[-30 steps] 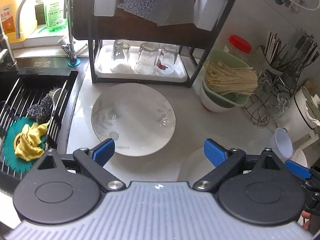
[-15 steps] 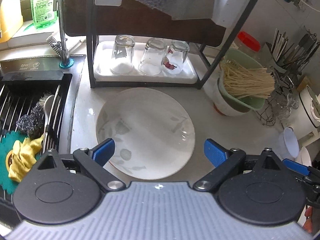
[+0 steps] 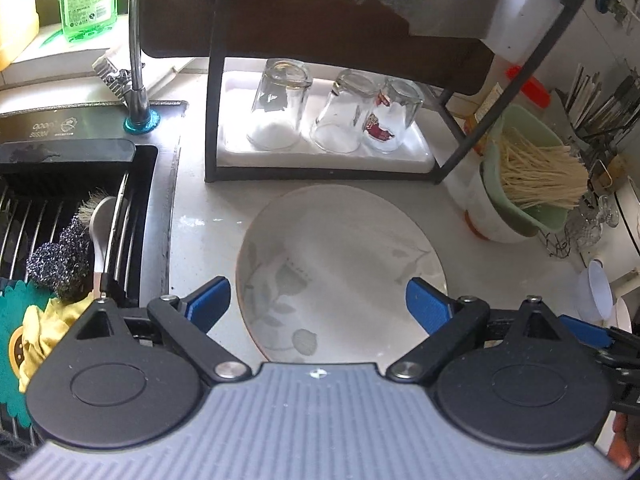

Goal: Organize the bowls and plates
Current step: 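Move both tools to the other leaf-pattern plate beside the dish rack, then close both grippers on the rim of that leaf-pattern plate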

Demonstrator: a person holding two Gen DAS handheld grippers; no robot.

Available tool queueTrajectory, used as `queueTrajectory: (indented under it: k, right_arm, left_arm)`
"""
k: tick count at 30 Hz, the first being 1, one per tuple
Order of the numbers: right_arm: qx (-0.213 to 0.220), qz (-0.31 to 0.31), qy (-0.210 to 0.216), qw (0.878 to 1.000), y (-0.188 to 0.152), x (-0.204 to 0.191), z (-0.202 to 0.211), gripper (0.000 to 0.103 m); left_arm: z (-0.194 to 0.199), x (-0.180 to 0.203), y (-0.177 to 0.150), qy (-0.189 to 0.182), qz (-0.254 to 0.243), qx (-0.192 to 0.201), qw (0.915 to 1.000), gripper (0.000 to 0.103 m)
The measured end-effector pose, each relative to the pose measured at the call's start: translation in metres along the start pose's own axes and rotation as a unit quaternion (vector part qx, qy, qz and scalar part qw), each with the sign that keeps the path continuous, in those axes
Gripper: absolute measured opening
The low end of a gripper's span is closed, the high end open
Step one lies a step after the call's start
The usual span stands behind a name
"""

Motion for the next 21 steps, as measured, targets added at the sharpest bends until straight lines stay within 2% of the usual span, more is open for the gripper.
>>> queueTrajectory:
  k: [5, 9, 11, 13, 18, 21]
  right_arm:
    - [-0.017, 0.002, -0.001, 1.000, 0.003, -0.011, -0.026, 0.073]
    - [-0.025, -0.004, -0.007, 1.000, 0.005, -0.016, -0.041, 0.073]
    - [-0.027, -0.003, -0.012, 1.000, 0.005, -0.018, -0.047, 0.073]
    - [-0.032, -0.004, -0.014, 0.999, 0.006, -0.020, -0.053, 0.073]
    - [-0.046, -0.013, -0.016, 0.999, 0.006, -0.021, -0.069, 0.072]
    - [-0.056, -0.018, -0.022, 0.998, 0.006, -0.020, -0.081, 0.061]
  left_arm:
    - [-0.011, -0.010, 0.005, -0.006, -0.013, -0.007, 0.9999, 0.091]
    - [-0.022, -0.016, 0.010, -0.014, -0.020, -0.017, 0.9996, 0.087]
    - [-0.027, -0.019, 0.012, -0.019, -0.022, -0.024, 0.9993, 0.083]
    - [-0.034, -0.021, 0.014, -0.026, -0.025, -0.032, 0.9988, 0.073]
    - [-0.042, -0.025, 0.024, -0.014, -0.055, -0.028, 0.9980, 0.062]
    - [-0.051, -0.032, 0.029, -0.015, -0.047, -0.042, 0.9979, 0.058]
Point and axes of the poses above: each gripper's, at about its wrist camera, not at the fingertips, and z roughly against the way its jaws point, x to its right, y to its top, the point moved 6 cm from there along -z, roughly the way its jaws point, and after that the axes turned 3 degrees about -x, right-handed, at the moved point
